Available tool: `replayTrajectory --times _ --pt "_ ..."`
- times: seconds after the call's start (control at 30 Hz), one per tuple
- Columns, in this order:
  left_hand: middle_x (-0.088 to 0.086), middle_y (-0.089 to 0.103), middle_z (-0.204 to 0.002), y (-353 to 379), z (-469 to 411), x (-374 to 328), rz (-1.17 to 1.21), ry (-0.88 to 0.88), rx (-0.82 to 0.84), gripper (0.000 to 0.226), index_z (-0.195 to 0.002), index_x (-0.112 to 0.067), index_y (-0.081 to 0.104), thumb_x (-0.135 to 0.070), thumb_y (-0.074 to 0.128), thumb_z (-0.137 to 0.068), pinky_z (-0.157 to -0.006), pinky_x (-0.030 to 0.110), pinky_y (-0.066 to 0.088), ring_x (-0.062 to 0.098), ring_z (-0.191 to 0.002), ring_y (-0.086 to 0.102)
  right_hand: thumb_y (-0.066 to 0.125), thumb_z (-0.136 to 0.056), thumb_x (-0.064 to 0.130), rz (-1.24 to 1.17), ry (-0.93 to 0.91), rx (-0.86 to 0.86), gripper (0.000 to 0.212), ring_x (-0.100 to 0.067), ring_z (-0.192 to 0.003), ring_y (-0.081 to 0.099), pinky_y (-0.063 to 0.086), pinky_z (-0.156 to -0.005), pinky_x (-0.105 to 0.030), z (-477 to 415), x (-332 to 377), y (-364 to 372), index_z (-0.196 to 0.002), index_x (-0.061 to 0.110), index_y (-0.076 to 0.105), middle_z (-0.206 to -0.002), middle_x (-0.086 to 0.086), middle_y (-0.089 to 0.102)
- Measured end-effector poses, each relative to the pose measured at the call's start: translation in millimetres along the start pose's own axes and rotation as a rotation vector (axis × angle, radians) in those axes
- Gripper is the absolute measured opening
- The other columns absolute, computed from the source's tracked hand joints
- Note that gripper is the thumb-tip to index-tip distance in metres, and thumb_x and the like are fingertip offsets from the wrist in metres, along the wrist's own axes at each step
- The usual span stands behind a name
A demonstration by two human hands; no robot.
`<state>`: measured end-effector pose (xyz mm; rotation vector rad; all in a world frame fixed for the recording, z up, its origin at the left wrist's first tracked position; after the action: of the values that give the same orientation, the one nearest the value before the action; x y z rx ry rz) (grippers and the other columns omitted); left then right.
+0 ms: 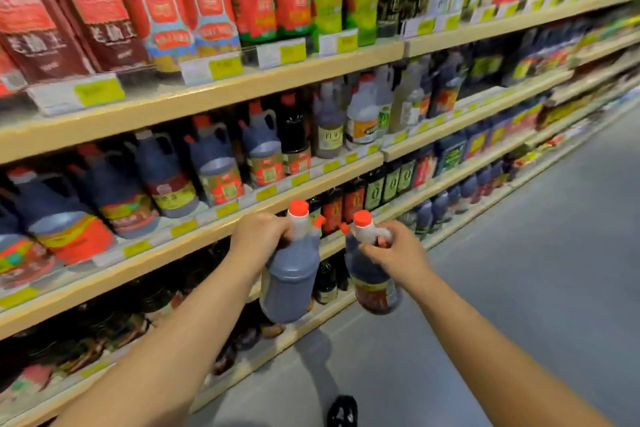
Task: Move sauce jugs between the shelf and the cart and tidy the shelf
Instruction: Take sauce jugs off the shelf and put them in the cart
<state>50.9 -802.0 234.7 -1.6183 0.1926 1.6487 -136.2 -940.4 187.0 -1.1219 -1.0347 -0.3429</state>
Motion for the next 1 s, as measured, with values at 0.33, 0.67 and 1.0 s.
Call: replayTrajectory --times 0.33,0.67,1.0 --pt "0.005 0.035 -0.053 128 -113 -95 0.042 0.086 0.135 0.034 -0.044 -0.014 0.034 -0.002 0.062 -0.059 -0.054 0.035 0.025 0.021 -0.057 0.032 0.073 -0.076 0.017 -0.048 0.067 -0.180 0.026 -0.026 -0.073 0.052 0.043 -0.064 -0.037 -127 -42 -102 -0.084 0.004 0.052 -0.076 -0.015 0.053" --pt "0.006 0.041 -0.057 279 -182 -180 0.072 0.104 0.141 0.016 -0.047 -0.016 0.043 -0.014 0.058 -0.048 -0.058 0.036 0.032 0.021 -0.069 0.038 0.075 -0.075 0.020 -0.069 0.040 -0.167 0.030 -0.021 -0.075 0.050 0.045 -0.066 -0.037 -252 -116 -222 -0.082 0.012 0.047 -0.076 -0.007 0.048" --pt "0.014 0.049 -0.068 406 -226 -247 0.253 0.020 -0.032 0.012 -0.048 -0.009 0.051 -0.015 0.052 -0.038 -0.059 0.032 0.032 0.023 -0.069 0.043 0.075 -0.077 0.020 -0.102 -0.221 -0.054 0.043 -0.014 -0.058 0.032 0.027 -0.055 -0.025 -376 -155 -341 -0.068 0.014 0.034 -0.065 -0.002 0.031"
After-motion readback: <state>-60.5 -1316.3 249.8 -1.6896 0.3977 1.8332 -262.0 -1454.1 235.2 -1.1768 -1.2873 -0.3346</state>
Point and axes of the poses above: each hand's wrist, its own z-axis away from the middle knuckle, its own y-axis out of the palm, x = y × z, the point moved 6 cm from there along -z, towards the middle knuckle
